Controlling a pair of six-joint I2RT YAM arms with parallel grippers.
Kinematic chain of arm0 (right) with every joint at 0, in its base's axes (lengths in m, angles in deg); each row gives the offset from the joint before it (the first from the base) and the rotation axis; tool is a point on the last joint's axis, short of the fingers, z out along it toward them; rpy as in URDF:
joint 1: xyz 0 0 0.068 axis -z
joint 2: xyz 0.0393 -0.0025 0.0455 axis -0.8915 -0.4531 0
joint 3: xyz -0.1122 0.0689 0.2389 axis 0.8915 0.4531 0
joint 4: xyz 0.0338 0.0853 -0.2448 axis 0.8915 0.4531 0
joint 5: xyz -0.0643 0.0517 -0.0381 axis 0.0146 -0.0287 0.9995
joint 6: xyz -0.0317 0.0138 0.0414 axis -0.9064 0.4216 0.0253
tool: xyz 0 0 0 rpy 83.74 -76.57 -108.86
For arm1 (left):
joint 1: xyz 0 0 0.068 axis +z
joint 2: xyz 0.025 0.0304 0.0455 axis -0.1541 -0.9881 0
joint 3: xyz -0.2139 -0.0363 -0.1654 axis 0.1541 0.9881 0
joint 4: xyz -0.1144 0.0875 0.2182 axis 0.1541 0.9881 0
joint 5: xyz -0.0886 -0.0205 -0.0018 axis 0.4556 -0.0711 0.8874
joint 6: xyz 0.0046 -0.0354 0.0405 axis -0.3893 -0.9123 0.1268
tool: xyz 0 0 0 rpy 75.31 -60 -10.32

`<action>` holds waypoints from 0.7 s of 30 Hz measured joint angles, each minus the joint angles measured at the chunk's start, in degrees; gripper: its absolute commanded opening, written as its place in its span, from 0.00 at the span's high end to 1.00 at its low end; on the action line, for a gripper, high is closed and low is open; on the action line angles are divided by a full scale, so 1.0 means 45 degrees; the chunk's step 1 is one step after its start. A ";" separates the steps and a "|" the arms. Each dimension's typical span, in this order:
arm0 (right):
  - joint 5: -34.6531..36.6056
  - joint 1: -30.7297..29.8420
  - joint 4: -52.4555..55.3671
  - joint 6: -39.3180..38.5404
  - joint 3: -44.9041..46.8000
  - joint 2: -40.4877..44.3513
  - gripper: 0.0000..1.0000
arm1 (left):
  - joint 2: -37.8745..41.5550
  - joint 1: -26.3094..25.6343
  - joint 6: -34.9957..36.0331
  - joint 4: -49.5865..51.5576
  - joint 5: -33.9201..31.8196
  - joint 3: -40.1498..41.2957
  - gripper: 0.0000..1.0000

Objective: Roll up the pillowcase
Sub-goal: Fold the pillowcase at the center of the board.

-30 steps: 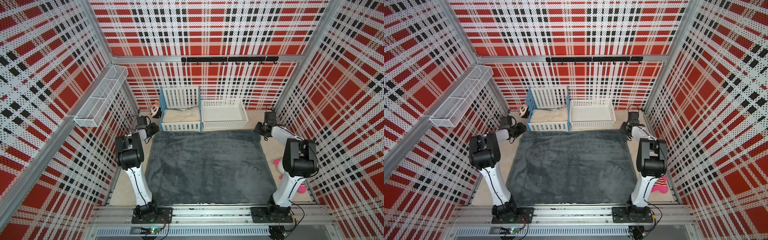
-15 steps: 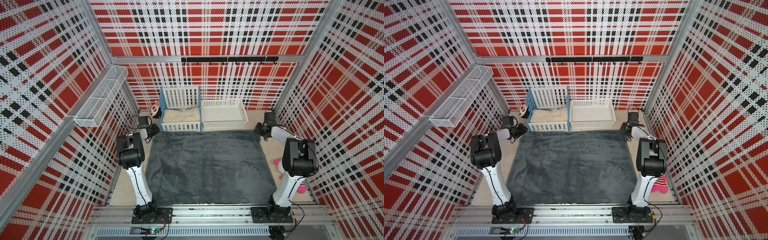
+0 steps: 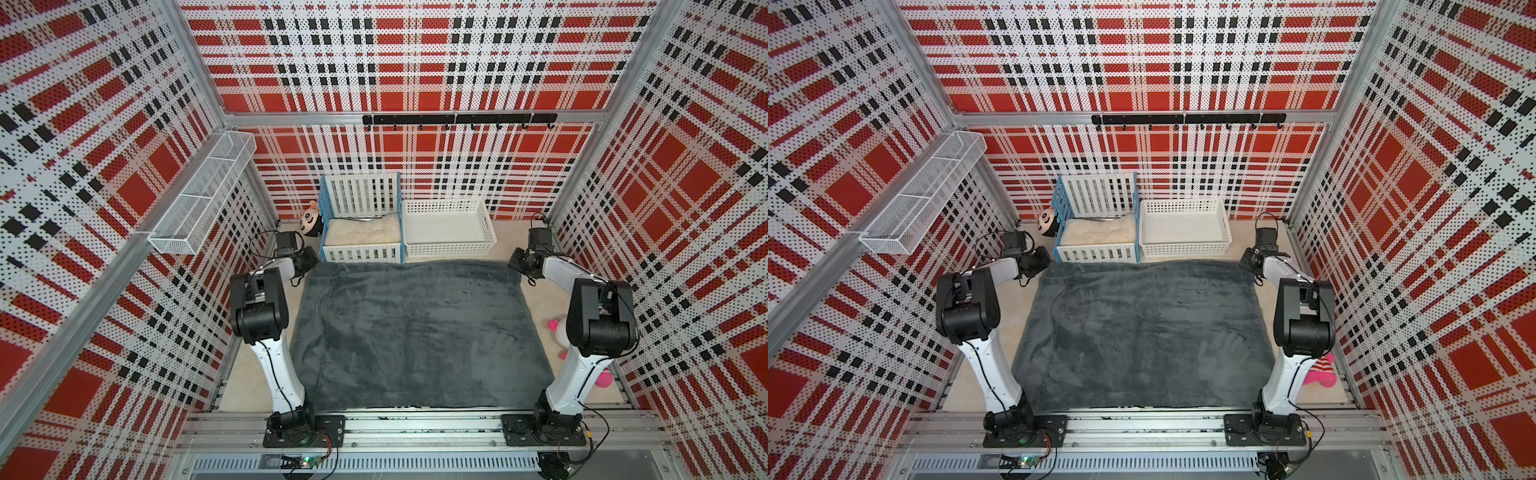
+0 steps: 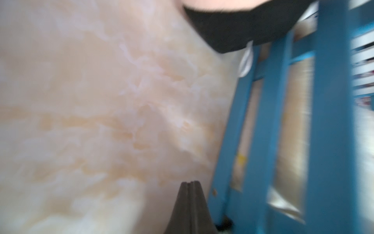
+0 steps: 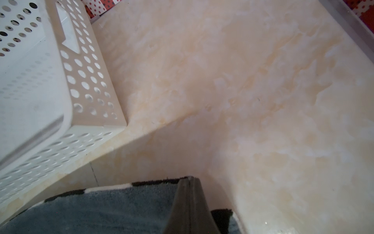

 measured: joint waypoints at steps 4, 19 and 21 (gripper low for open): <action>0.0126 0.0000 -0.0355 -0.0223 0.0631 0.1171 1.00 | 0.2021 0.0005 -0.0170 -0.0141 -0.0233 0.0763 1.00; -0.0427 0.0019 -0.3274 -0.0918 0.1894 0.3487 1.00 | 0.4784 0.0044 -0.0821 -0.0937 -0.0719 0.1195 1.00; -0.0602 0.0024 -0.3575 -0.0957 0.1855 0.3303 1.00 | 0.4775 0.0044 -0.0933 -0.1122 -0.0753 0.1190 1.00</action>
